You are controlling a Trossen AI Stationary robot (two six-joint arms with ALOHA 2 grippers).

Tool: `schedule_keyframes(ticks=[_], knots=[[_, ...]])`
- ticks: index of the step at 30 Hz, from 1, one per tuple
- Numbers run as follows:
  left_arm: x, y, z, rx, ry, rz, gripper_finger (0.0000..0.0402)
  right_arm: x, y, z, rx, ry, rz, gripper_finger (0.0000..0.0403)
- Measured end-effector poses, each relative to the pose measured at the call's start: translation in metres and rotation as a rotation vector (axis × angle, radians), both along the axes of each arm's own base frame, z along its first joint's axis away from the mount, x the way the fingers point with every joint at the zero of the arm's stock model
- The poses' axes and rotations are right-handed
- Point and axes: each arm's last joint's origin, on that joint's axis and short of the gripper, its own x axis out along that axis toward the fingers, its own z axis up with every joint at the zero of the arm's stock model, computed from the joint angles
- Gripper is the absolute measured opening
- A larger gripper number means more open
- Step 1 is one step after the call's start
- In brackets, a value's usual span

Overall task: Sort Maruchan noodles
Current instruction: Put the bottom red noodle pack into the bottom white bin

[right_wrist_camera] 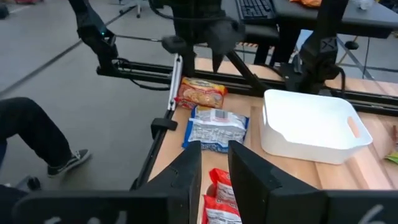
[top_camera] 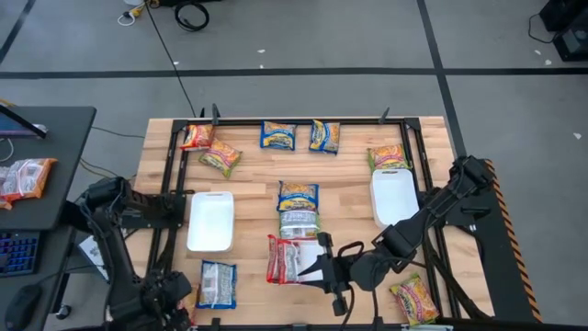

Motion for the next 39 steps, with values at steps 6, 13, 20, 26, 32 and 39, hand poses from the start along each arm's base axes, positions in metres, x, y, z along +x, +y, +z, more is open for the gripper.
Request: schedule_keyframes(ticks=[6,13,20,26,32,39], knots=[[0.011,0.004,-0.018,-0.059,0.073,0.002,0.0302,0.001,0.002,-0.001,-0.005,-0.007,0.006,0.0087],[0.029,0.012,-0.018,-0.092,0.148,-0.003,0.0302,0.007,-0.006,-0.001,-0.069,-0.02,0.007,0.0085],[0.037,0.015,-0.017,-0.123,0.186,-0.029,0.0302,0.013,-0.015,-0.002,-0.086,-0.017,0.009,0.0085],[0.034,0.013,-0.017,-0.137,0.215,-0.055,0.0302,0.01,-0.011,-0.002,-0.107,-0.017,0.031,0.0085],[0.031,0.018,-0.025,-0.131,0.268,-0.103,0.0302,0.008,-0.008,-0.002,-0.165,-0.028,0.063,0.0085],[0.025,0.024,-0.069,-0.297,0.38,-0.159,0.0274,0.007,-0.007,-0.004,-0.166,-0.002,0.104,0.0085]])
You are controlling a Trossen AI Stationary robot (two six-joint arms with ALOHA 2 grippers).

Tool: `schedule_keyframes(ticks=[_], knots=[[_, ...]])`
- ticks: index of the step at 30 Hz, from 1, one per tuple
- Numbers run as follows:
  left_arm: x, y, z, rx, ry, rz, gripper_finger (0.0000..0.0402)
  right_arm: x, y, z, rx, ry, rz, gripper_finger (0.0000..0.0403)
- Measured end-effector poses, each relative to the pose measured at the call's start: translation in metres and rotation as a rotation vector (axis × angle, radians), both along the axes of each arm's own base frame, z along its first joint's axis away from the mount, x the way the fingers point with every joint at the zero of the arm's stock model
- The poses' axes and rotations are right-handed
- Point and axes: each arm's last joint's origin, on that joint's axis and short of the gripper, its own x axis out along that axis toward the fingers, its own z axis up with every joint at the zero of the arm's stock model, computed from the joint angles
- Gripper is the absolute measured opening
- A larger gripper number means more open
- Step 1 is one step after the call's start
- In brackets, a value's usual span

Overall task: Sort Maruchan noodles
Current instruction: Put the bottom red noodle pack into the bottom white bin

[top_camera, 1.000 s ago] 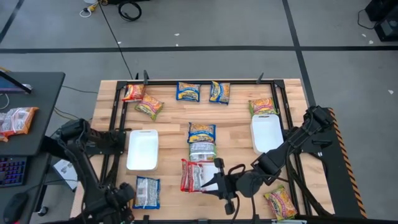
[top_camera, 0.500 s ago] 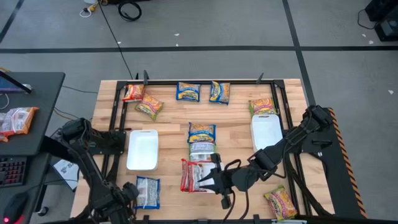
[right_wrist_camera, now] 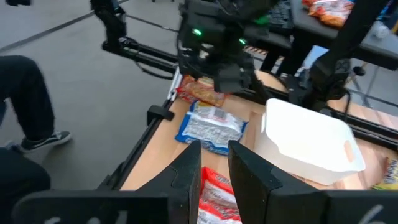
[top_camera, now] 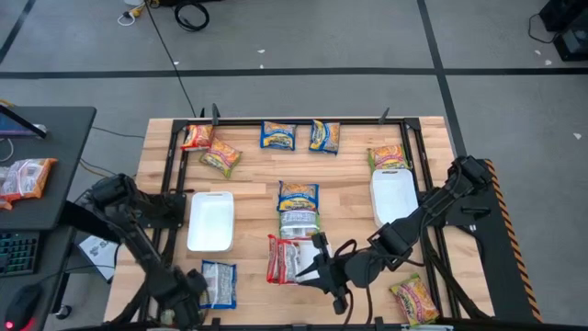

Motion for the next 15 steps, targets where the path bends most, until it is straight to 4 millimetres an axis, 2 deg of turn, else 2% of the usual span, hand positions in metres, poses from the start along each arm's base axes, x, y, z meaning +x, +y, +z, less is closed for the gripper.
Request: schedule_keyframes(ticks=[5,8,15], knots=[[0.01,0.008,-0.012,-0.045,-0.05,0.013,0.0246,0.0,-0.001,-0.001,-0.006,0.005,-0.003,0.0085],[0.025,0.018,-0.012,-0.02,-0.13,-0.014,0.0238,0.002,-0.004,0.0,-0.007,0.002,-0.019,0.0085],[0.059,0.052,-0.001,0.101,-0.382,-0.053,0.0236,0.008,-0.012,0.0,0.017,0.003,-0.056,0.0085]])
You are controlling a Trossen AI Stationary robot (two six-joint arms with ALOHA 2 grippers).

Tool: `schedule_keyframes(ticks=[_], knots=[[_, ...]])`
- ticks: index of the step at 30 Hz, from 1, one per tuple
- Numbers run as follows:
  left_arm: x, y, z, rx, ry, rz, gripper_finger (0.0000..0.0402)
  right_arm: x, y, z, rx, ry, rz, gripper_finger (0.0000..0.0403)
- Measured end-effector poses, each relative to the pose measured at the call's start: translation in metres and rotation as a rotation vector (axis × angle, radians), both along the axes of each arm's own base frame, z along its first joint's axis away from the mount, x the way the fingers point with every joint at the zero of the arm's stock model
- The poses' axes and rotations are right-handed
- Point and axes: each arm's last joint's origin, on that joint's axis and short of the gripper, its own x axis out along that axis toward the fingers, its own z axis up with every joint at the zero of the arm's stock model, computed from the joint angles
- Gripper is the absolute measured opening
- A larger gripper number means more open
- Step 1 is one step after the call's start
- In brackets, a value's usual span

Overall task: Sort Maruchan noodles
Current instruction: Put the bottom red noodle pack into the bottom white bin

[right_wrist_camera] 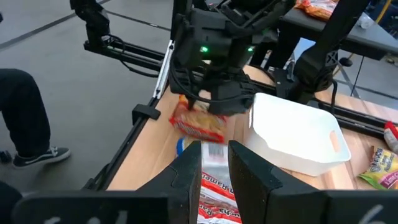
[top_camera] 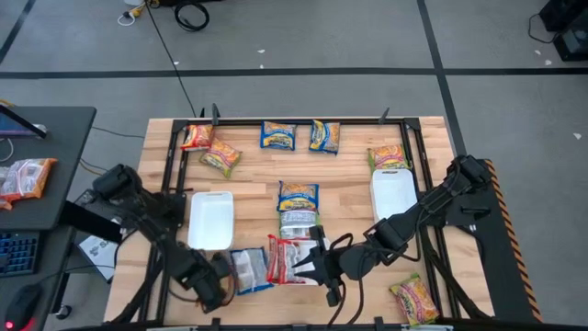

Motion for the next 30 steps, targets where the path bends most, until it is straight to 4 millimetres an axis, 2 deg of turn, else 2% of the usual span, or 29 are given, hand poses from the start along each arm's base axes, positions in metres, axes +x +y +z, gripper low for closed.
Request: schedule_keyframes(ticks=[3,5,7,11,13,17,19,25,30], knots=[[0.003,0.008,0.01,0.038,-0.056,-0.039,0.0236,0.0,-0.001,-0.001,-0.003,0.007,-0.002,0.0085],[-0.001,0.006,0.024,0.056,-0.068,-0.102,0.0235,0.0,-0.001,-0.001,-0.004,0.009,-0.003,0.0085],[-0.01,0.003,0.032,0.109,-0.035,-0.192,0.0232,0.0,-0.001,-0.001,-0.003,0.012,-0.004,0.0085],[-0.031,0.0,0.037,0.227,0.012,-0.367,0.0226,0.002,-0.005,-0.002,-0.01,0.016,-0.015,0.0085],[-0.04,-0.004,0.035,0.26,-0.011,-0.519,0.0224,0.005,-0.01,-0.002,-0.027,0.016,-0.023,0.0085],[-0.057,-0.018,0.029,0.273,-0.129,-0.966,0.0224,0.013,-0.024,-0.002,-0.062,0.015,-0.056,0.0085],[-0.061,-0.022,0.026,0.342,-0.183,-1.146,0.0224,0.017,-0.032,-0.002,-0.07,0.017,-0.077,0.0085],[-0.057,-0.028,0.006,0.578,-0.203,-1.479,0.0224,0.024,-0.051,-0.005,-0.096,0.047,-0.125,0.0085],[-0.057,-0.035,-0.014,0.668,-0.146,-1.68,0.0224,0.028,-0.064,-0.008,-0.117,0.073,-0.154,0.0085]])
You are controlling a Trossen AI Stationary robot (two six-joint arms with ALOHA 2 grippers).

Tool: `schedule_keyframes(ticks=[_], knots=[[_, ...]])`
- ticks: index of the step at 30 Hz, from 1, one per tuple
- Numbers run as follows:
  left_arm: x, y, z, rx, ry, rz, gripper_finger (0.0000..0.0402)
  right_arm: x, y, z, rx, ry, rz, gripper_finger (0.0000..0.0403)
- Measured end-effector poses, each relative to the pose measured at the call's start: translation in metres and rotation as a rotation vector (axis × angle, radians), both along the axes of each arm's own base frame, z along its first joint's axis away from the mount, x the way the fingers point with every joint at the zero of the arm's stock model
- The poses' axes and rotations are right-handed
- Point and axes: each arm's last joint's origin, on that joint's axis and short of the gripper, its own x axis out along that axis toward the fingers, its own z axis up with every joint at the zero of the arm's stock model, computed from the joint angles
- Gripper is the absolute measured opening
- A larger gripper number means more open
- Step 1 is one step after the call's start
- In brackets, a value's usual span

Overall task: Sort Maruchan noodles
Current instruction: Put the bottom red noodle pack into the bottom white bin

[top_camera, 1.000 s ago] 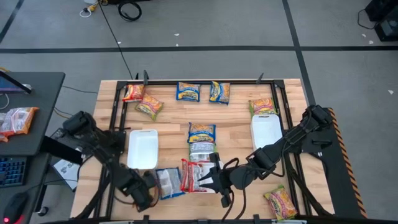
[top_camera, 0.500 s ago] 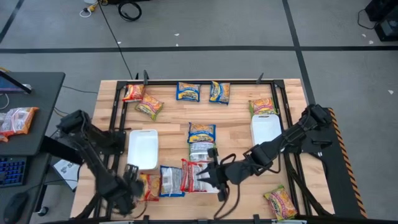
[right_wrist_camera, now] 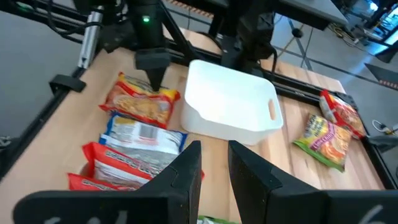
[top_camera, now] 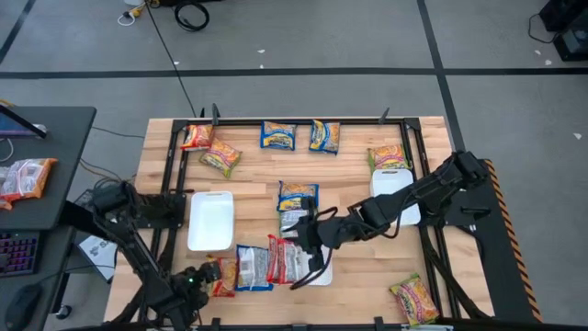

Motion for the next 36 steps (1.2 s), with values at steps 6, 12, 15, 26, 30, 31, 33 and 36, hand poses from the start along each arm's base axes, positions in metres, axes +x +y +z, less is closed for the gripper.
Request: schedule_keyframes(ticks=[6,12,15,26,30,31,33,36], knots=[[-0.001,-0.008,-0.019,0.125,-0.082,-0.125,0.0224,0.002,-0.01,-0.003,-0.006,0.032,-0.029,0.0085],[0.009,-0.021,-0.037,0.125,-0.256,-0.13,0.0215,0.003,-0.011,-0.002,0.005,0.026,-0.027,0.0085],[0.015,-0.025,-0.044,0.107,-0.321,-0.108,0.0194,0.003,-0.009,0.0,0.0,0.006,-0.014,0.0085],[0.05,-0.023,-0.045,0.015,-0.573,0.101,0.0029,-0.007,0.016,0.0,0.059,0.002,0.024,0.0085],[0.067,-0.016,-0.036,-0.022,-0.605,0.286,0.0011,-0.018,0.038,0.0,0.056,0.007,0.07,0.0084],[0.07,-0.015,-0.03,-0.022,-0.607,0.335,0.0011,-0.021,0.042,0.0,0.048,0.002,0.07,0.0084],[0.078,-0.012,-0.017,-0.023,-0.59,0.446,0.0009,-0.025,0.049,0.0,0.03,-0.011,0.056,0.0083],[0.086,-0.006,0.005,-0.021,-0.544,0.633,0.0005,-0.03,0.055,0.001,-0.011,-0.027,0.038,0.0083]])
